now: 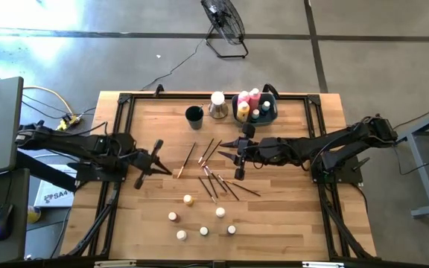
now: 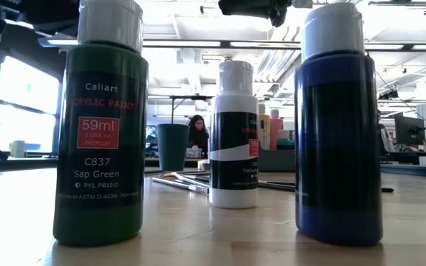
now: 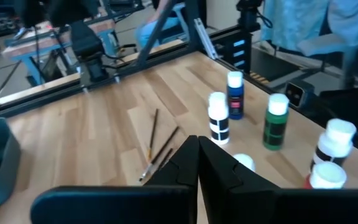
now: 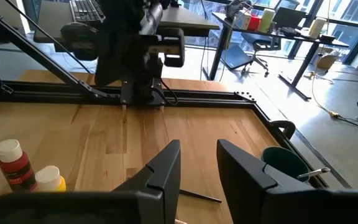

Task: Pick & Place Paint Supplies
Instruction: Put the small blue paint bottle into the blue bin

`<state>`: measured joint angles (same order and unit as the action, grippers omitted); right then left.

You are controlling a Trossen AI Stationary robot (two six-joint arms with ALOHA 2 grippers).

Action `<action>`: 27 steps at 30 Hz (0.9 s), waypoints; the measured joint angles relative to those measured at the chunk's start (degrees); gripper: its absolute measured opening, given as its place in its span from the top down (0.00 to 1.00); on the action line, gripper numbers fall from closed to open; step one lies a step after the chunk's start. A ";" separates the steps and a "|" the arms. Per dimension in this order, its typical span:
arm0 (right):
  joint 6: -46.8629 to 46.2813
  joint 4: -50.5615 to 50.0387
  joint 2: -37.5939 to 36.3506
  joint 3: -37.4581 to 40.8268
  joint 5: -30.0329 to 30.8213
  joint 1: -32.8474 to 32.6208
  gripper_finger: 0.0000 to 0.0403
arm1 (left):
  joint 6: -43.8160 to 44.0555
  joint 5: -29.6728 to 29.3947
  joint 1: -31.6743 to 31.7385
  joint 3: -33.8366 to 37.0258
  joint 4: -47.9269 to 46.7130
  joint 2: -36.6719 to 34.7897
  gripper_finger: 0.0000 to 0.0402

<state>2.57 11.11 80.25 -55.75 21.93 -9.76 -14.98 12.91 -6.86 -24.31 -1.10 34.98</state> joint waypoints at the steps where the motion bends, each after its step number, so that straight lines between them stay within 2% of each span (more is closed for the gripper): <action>1: 0.00 -0.08 0.00 0.00 -0.02 0.00 0.76 | 0.00 0.00 -0.44 0.79 1.02 0.00 1.00; 15: 0.00 -0.26 0.00 0.00 -0.03 0.00 0.76 | 0.00 0.92 -1.06 2.37 2.67 0.26 1.00; 27: 0.00 -0.22 0.00 0.00 -0.06 0.00 0.76 | -0.04 3.32 -1.06 2.35 4.72 5.99 1.00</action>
<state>2.57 10.90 80.25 -55.75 21.87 -9.76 -15.02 16.23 -7.92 -21.96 3.61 40.98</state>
